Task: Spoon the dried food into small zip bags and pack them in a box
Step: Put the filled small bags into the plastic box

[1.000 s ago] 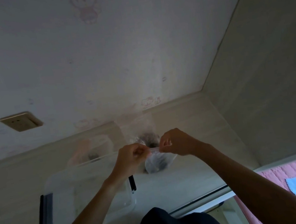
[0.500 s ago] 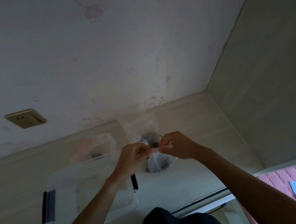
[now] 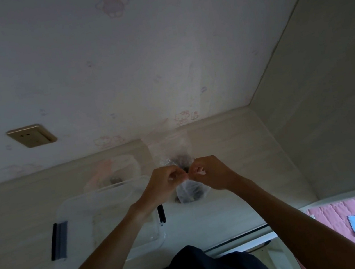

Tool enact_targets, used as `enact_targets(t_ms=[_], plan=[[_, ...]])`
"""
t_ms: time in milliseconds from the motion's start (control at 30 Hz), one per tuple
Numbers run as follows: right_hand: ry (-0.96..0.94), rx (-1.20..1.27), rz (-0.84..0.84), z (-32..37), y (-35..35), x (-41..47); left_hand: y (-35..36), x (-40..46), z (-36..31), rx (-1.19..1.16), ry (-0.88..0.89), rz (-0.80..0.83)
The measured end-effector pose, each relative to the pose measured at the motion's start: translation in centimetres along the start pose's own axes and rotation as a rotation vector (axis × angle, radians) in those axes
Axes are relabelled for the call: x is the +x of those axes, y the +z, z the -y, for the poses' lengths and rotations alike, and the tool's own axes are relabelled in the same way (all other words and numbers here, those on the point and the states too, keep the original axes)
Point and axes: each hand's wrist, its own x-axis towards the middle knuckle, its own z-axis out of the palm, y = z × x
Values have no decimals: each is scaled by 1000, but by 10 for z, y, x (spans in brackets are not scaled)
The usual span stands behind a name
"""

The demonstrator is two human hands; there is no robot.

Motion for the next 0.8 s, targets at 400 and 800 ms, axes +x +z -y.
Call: enact_targets(t_ms=[400,800], plan=[[59,-14,11,-18,-8,-6,0,6,3,59,47,101],[38,-118,5,-46,-24,-15,1,12,5,88,74,113]])
